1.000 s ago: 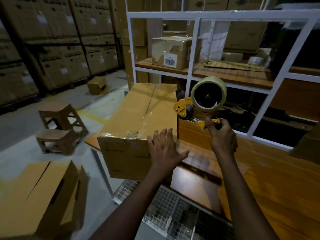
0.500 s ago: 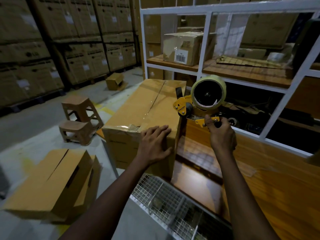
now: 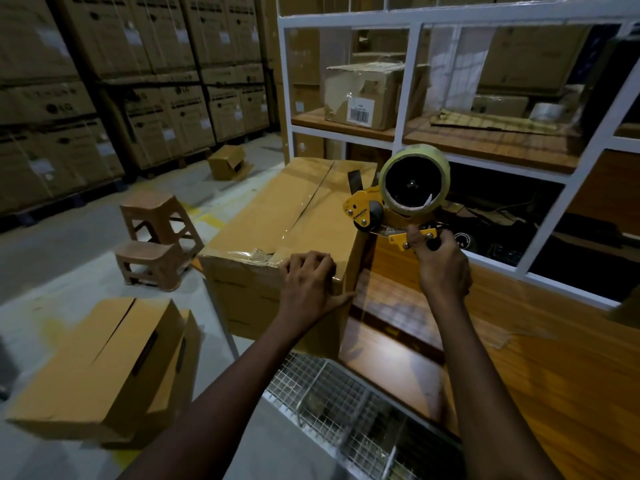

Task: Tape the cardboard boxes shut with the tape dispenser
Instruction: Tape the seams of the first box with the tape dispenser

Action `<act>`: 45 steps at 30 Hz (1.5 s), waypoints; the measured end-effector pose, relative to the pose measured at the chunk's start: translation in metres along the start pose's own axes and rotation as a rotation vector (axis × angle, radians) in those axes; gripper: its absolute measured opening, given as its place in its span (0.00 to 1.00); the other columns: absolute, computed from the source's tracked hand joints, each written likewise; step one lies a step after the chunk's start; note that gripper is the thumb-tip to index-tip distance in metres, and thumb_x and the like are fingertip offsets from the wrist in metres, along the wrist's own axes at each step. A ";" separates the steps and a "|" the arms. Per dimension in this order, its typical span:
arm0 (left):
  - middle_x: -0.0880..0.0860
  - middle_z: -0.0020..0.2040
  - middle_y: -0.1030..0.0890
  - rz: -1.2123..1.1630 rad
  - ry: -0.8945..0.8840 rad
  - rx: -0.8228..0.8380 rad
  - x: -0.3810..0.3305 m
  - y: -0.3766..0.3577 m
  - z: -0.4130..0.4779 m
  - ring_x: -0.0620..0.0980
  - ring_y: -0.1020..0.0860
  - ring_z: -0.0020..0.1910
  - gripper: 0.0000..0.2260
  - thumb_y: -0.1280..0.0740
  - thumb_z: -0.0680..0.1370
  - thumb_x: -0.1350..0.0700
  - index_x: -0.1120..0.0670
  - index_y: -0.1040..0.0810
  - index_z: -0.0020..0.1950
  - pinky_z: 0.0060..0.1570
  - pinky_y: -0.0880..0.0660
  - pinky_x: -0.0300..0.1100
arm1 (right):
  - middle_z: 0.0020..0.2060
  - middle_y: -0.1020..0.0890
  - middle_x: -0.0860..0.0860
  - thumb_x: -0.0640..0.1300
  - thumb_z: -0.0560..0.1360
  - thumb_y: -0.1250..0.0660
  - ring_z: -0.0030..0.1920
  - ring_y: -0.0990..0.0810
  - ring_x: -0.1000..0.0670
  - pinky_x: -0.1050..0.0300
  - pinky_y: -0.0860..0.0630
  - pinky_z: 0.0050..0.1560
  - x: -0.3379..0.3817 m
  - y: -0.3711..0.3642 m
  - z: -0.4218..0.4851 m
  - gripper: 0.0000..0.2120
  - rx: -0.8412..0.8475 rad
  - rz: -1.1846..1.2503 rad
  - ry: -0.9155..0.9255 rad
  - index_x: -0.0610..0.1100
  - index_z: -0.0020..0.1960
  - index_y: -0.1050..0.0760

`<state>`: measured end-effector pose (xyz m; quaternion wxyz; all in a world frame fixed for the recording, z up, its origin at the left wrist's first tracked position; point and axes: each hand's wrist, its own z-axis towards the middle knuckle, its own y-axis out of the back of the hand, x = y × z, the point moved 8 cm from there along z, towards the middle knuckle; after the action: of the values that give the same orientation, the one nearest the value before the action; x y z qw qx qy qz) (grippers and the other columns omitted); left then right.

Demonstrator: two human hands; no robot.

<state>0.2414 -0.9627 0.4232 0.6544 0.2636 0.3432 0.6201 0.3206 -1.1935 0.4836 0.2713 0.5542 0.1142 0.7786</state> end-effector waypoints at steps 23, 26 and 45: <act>0.59 0.80 0.46 0.279 0.314 0.362 0.235 0.057 -0.038 0.63 0.49 0.79 0.38 0.55 0.76 0.35 0.56 0.48 0.80 0.74 0.54 0.63 | 0.43 0.25 0.49 0.66 0.75 0.40 0.47 0.26 0.45 0.51 0.34 0.47 0.092 -0.058 0.003 0.25 -0.031 0.007 0.092 0.45 0.55 0.26; 0.56 0.81 0.53 0.200 0.164 0.405 0.153 0.018 -0.019 0.60 0.54 0.79 0.40 0.59 0.74 0.31 0.52 0.54 0.81 0.76 0.56 0.62 | 0.46 0.21 0.43 0.68 0.74 0.41 0.51 0.23 0.39 0.48 0.32 0.48 0.078 -0.040 0.010 0.27 -0.077 -0.029 0.073 0.45 0.56 0.26; 0.54 0.81 0.58 0.006 0.427 0.461 -0.161 -0.099 0.083 0.71 0.64 0.75 0.39 0.36 0.76 0.35 0.44 0.52 0.80 0.57 0.56 0.85 | 0.48 0.19 0.40 0.78 0.67 0.46 0.50 0.22 0.36 0.42 0.28 0.52 -0.085 0.177 0.041 0.40 -0.305 -0.195 -0.088 0.45 0.58 0.26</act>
<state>0.3689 -1.1246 0.4187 0.4888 0.2697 0.6038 0.5690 0.3266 -1.3912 0.5153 0.4309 0.5266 0.0358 0.7319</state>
